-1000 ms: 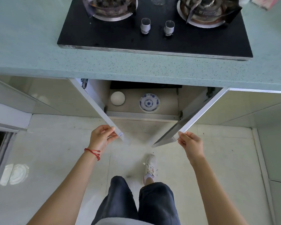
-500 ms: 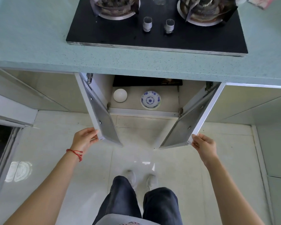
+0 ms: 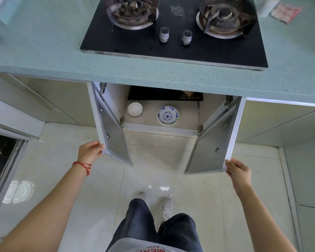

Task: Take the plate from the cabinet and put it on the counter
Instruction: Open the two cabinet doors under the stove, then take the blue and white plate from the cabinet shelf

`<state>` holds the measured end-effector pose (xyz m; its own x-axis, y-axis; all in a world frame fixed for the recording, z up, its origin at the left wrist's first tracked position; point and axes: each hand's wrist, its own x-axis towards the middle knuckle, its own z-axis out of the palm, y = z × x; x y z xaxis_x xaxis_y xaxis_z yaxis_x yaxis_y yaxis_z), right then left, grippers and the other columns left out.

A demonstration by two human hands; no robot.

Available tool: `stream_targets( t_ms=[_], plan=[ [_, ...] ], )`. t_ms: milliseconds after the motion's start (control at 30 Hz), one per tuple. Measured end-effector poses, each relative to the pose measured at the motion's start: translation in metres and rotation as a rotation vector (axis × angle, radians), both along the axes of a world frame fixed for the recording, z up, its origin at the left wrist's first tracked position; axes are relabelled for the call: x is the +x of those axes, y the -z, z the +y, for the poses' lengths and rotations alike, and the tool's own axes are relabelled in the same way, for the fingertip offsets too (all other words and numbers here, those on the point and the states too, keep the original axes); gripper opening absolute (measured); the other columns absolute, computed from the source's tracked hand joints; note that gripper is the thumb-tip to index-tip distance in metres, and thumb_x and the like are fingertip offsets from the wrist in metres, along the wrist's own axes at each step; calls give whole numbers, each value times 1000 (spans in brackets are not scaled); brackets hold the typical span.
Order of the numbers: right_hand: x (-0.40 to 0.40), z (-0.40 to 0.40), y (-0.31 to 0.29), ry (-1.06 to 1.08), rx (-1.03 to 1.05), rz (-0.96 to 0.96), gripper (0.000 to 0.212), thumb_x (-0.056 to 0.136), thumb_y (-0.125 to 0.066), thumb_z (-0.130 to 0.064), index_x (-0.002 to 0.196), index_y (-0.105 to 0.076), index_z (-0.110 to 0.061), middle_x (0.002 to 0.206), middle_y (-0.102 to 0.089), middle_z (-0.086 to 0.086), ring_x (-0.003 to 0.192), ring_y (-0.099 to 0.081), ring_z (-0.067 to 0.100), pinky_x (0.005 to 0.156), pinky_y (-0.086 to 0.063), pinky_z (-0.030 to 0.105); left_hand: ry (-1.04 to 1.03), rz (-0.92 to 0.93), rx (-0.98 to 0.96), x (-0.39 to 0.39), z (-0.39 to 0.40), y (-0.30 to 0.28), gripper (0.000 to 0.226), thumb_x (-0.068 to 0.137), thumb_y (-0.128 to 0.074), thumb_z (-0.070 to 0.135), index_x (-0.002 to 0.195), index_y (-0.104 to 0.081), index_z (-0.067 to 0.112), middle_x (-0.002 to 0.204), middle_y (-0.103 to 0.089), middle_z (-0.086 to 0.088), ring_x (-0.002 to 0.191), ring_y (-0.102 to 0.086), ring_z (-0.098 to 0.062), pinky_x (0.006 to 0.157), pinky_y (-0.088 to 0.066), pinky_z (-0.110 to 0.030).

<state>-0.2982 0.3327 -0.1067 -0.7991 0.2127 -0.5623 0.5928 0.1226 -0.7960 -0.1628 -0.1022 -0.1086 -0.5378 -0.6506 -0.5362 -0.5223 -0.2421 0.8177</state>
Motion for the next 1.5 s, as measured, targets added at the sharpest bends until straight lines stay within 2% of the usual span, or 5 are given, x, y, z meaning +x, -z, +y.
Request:
stream_targets(
  t_ms=[100,300,567,967,1500],
  plan=[
    [5,2,-3,-102,176,41,12,80,-58,-2,71,-62,-8,41,-50,-12,53,-43,11,62,-42,22,85,-65,-143,1,4,3,23,77,-54,-5,55,-48,0,44,-50,-1,63,-50,-22,65,-44,-29],
    [18,-9,-12,-121,402,102,19,82,-61,-7,101,-63,-5,83,-60,9,79,-54,24,72,-38,28,57,-182,-383,1,24,-1,19,75,-51,5,61,-51,-8,40,-54,6,43,-37,-8,43,-26,-20],
    [23,0,-20,-81,561,129,9,82,-52,-4,83,-60,-2,73,-56,15,71,-46,31,64,-36,31,53,-215,-551,2,30,-7,16,76,-52,0,65,-53,-11,52,-49,-12,59,-39,-28,50,-28,-26],
    [57,-41,-24,-293,685,348,38,80,-57,4,118,-53,6,124,-54,27,120,-45,42,106,-32,51,499,-197,-1036,20,61,-3,39,66,-67,-10,104,-61,-3,118,-60,-23,113,-54,-40,90,-43,-56],
    [85,-146,-31,-785,572,350,43,94,-45,-22,134,-39,-9,142,-43,8,133,-34,23,111,-27,34,848,-115,-825,9,111,-12,70,82,-18,47,135,-37,4,140,-44,-16,134,-34,-33,110,-29,-49]
  ],
)
